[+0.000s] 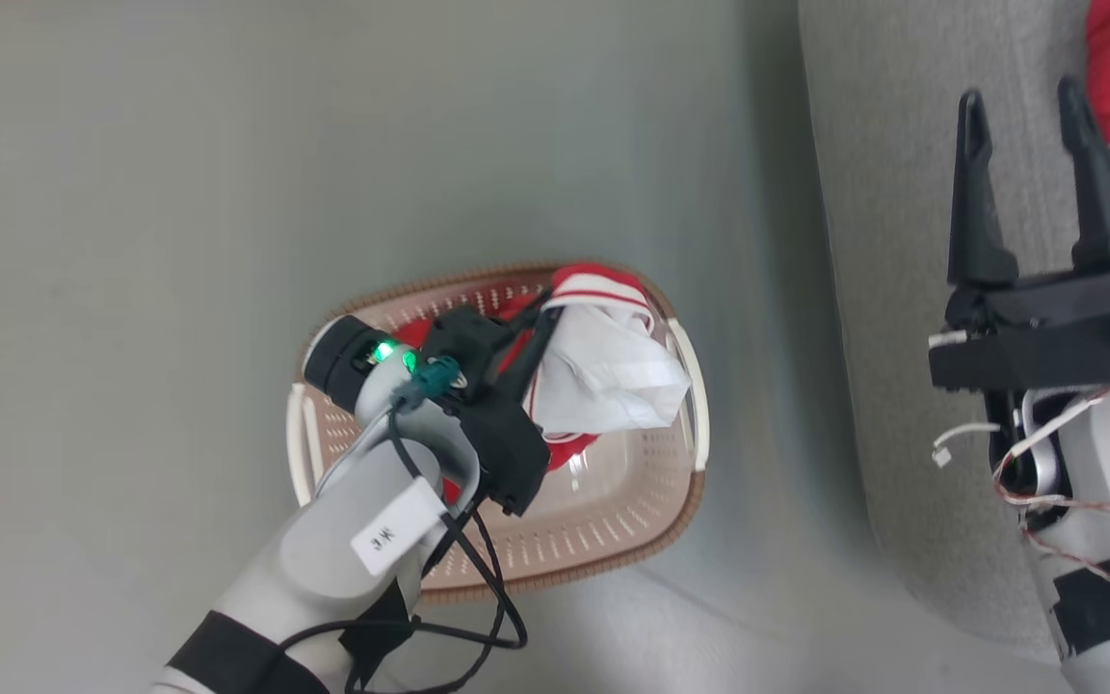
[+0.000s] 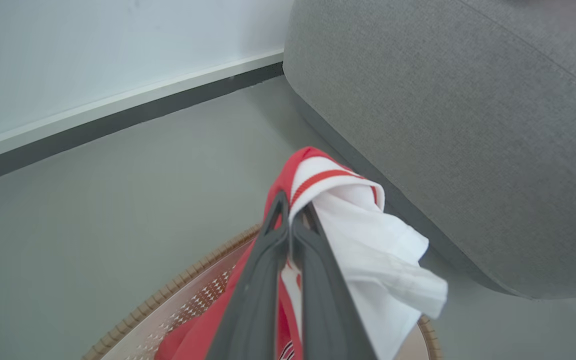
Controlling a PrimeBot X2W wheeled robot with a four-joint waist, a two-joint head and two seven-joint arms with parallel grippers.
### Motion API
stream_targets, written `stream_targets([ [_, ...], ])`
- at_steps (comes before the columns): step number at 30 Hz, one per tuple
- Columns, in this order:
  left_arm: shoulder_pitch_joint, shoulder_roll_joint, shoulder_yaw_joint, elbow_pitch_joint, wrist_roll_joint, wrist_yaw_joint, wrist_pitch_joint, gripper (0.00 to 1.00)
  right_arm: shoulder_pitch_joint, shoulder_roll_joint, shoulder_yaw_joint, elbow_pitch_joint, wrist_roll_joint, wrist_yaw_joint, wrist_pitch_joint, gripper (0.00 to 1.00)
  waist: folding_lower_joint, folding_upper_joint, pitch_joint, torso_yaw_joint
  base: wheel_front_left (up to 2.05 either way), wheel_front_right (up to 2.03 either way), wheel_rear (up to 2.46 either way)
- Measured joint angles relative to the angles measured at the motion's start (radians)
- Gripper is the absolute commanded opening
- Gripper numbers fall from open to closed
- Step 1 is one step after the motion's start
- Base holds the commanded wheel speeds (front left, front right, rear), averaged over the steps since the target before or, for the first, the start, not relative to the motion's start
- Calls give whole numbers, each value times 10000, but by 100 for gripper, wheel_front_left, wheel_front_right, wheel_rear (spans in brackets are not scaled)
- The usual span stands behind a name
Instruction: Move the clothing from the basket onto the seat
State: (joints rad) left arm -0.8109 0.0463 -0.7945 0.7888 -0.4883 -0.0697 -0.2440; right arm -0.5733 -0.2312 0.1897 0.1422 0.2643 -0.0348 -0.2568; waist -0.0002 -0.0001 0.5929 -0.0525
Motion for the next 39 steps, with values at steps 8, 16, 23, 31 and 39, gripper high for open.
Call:
stream_targets([
  [8,-12,58,640,-146,-228,-8,-56,0,639,84,8,384,4,104,0,100,-1,0,-1202,273,0,0,0],
  [16,-12,362,907,-443,-299,-23,-56,0,999,261,198,709,-2,272,0,100,-1,0,-2274,308,0,0,0],
  [23,-12,439,897,-468,-293,-111,-56,0,1359,516,660,1156,-15,541,2,100,0,-1,-3333,200,0,0,0],
  [31,-170,207,834,-182,-299,-274,-58,0,2101,767,1386,1902,-102,980,2,100,0,0,-4688,12,0,0,0],
  [39,-210,13,759,-132,-573,-274,-58,0,2589,865,2209,2330,-186,1271,2,100,0,-1,-5791,-67,0,0,0],
])
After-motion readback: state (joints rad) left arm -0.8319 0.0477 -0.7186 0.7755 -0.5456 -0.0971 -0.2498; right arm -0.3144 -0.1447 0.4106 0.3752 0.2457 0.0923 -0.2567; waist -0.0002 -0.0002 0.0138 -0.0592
